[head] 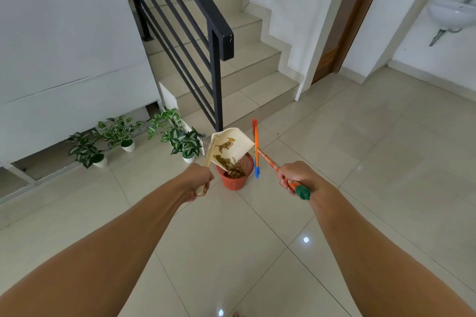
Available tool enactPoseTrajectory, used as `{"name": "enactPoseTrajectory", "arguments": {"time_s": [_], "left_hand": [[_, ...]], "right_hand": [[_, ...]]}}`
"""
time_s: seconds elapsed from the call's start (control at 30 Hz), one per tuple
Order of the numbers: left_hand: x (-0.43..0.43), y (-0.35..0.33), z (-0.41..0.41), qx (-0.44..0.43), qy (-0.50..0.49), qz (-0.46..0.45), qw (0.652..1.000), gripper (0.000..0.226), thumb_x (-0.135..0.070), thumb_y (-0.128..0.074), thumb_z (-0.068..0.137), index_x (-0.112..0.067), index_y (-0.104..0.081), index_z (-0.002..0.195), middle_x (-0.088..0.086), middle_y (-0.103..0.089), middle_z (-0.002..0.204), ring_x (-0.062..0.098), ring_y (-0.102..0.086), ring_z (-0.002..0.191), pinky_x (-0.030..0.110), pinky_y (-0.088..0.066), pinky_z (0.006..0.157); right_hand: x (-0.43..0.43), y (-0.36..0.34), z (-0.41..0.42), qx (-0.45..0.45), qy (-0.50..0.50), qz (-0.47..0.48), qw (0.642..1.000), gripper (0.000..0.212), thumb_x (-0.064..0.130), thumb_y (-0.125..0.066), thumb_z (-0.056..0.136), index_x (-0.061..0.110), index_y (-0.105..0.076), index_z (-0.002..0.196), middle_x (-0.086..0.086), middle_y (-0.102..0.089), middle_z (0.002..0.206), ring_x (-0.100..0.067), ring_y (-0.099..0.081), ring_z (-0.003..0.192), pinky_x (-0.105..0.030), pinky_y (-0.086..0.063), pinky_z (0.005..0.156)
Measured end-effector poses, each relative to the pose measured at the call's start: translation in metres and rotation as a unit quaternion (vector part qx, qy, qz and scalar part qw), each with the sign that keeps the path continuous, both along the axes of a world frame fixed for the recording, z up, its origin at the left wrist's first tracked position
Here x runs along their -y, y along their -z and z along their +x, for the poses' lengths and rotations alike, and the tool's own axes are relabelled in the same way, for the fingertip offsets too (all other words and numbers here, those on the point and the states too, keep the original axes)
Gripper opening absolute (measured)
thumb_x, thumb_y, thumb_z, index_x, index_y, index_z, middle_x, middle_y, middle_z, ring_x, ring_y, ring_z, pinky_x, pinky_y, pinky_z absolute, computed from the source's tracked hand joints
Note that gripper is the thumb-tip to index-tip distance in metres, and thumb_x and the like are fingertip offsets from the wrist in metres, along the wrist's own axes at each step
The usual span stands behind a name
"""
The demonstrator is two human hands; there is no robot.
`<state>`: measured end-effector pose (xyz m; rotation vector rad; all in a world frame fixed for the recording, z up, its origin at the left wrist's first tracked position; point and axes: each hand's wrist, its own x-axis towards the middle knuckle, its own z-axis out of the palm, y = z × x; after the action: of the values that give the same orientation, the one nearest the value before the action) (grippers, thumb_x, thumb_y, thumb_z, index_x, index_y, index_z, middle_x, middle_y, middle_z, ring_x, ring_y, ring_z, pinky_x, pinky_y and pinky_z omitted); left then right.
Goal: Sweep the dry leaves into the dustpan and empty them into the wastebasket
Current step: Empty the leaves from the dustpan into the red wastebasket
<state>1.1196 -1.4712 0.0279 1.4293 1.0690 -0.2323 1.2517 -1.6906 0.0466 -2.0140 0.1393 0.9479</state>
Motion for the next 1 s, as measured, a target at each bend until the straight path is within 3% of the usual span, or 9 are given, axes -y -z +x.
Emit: {"name": "enactPoseTrajectory", "arguments": {"time_s": [0.17,0.3,0.57,0.77,0.9,1.0], "left_hand": [[0.006,-0.004,0.007,0.001,0.006,0.022,1.000,0.006,0.007,-0.046,0.101,0.002,-0.049,0.104,0.009,-0.044,0.069,0.012,-0.038,0.052,0.018,-0.032,0.037],[0.007,-0.009,0.008,0.007,0.010,0.035,0.999,0.011,0.008,-0.047,0.100,0.004,-0.047,0.111,0.009,-0.043,0.068,0.012,-0.039,0.051,0.017,-0.032,0.037],[0.011,-0.003,0.006,0.008,0.032,0.073,0.997,0.019,0.008,-0.047,0.099,0.005,-0.048,0.118,0.009,-0.043,0.073,0.013,-0.039,0.051,0.019,-0.031,0.038],[0.021,0.016,-0.015,-0.011,0.069,0.089,0.994,0.030,0.004,-0.047,0.101,-0.006,-0.036,0.127,0.012,-0.043,0.086,0.015,-0.040,0.062,0.024,-0.031,0.046],[0.016,0.022,-0.018,-0.018,0.071,0.090,0.993,0.034,0.004,-0.047,0.099,0.000,-0.040,0.132,0.011,-0.041,0.083,0.015,-0.038,0.060,0.023,-0.030,0.043],[0.015,0.023,-0.021,-0.032,0.093,0.104,0.990,0.029,0.002,-0.047,0.101,-0.007,-0.036,0.127,0.012,-0.043,0.086,0.016,-0.039,0.062,0.024,-0.031,0.046]], "right_hand": [[0.004,-0.001,0.002,-0.004,0.004,0.009,1.000,0.009,0.002,-0.050,0.084,0.006,-0.057,0.080,-0.005,-0.053,0.061,-0.009,-0.045,0.039,-0.017,-0.040,0.035],[0.007,-0.002,0.004,-0.004,0.003,0.017,1.000,0.008,0.003,-0.050,0.083,0.005,-0.058,0.082,-0.006,-0.053,0.060,-0.010,-0.044,0.043,-0.021,-0.040,0.040],[0.011,-0.006,0.000,-0.022,0.033,0.059,0.997,0.010,0.002,-0.049,0.086,0.006,-0.058,0.087,-0.005,-0.049,0.061,-0.007,-0.042,0.039,-0.017,-0.038,0.034],[0.009,-0.004,-0.001,-0.033,0.040,0.067,0.996,0.011,0.002,-0.048,0.087,0.004,-0.057,0.092,-0.005,-0.049,0.063,-0.007,-0.043,0.039,-0.016,-0.039,0.033],[0.004,-0.007,0.001,-0.028,0.043,0.076,0.996,0.011,0.001,-0.048,0.087,0.002,-0.057,0.095,-0.007,-0.050,0.064,-0.008,-0.045,0.038,-0.016,-0.040,0.033],[0.002,-0.007,0.000,-0.033,0.050,0.085,0.995,0.011,-0.001,-0.048,0.087,0.002,-0.056,0.095,-0.007,-0.049,0.064,-0.007,-0.045,0.036,-0.015,-0.039,0.033]]}}
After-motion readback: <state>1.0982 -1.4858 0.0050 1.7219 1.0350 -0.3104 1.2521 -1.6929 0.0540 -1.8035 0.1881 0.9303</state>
